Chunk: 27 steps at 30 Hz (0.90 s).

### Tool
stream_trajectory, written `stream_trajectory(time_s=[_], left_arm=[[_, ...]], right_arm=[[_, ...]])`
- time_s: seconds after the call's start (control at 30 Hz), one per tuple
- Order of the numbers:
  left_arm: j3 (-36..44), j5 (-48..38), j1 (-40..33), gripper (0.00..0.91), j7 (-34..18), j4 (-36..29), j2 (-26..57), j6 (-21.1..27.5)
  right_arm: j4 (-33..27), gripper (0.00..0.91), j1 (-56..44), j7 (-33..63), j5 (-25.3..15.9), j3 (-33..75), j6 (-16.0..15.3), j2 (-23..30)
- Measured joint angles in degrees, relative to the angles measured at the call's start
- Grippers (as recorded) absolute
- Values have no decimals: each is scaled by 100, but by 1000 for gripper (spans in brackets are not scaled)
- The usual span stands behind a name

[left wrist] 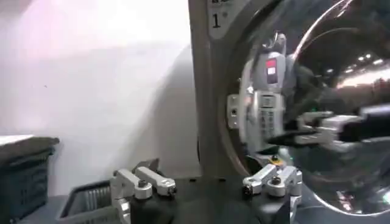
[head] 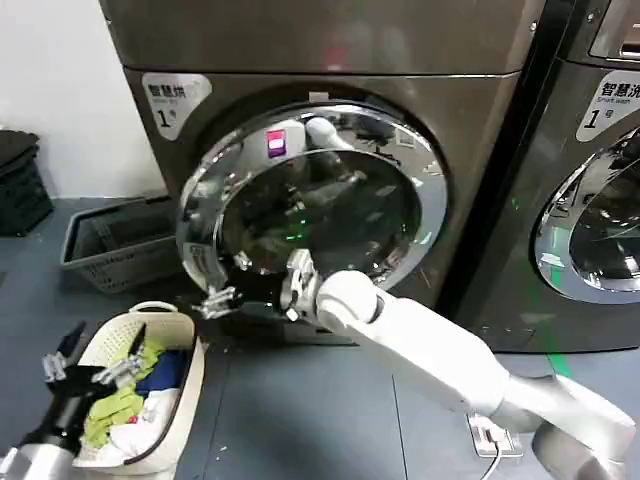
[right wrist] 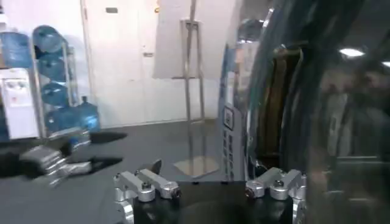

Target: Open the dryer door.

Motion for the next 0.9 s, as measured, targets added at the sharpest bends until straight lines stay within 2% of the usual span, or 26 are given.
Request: stream_trajectory(time_s=[0.3, 0.67, 0.9], left_arm=[[-196, -420, -230, 907, 282, 435, 700, -17], [-161, -772, -638, 907, 359, 833, 1533, -113], [60, -884, -957, 907, 639, 1162, 2118, -332]], right_arm=[[748, 907, -178, -443, 235, -2, -32, -646], [1585, 907, -464, -858, 220, 36, -98, -1301], [2036, 907, -654, -1128, 203, 122, -79, -1796]])
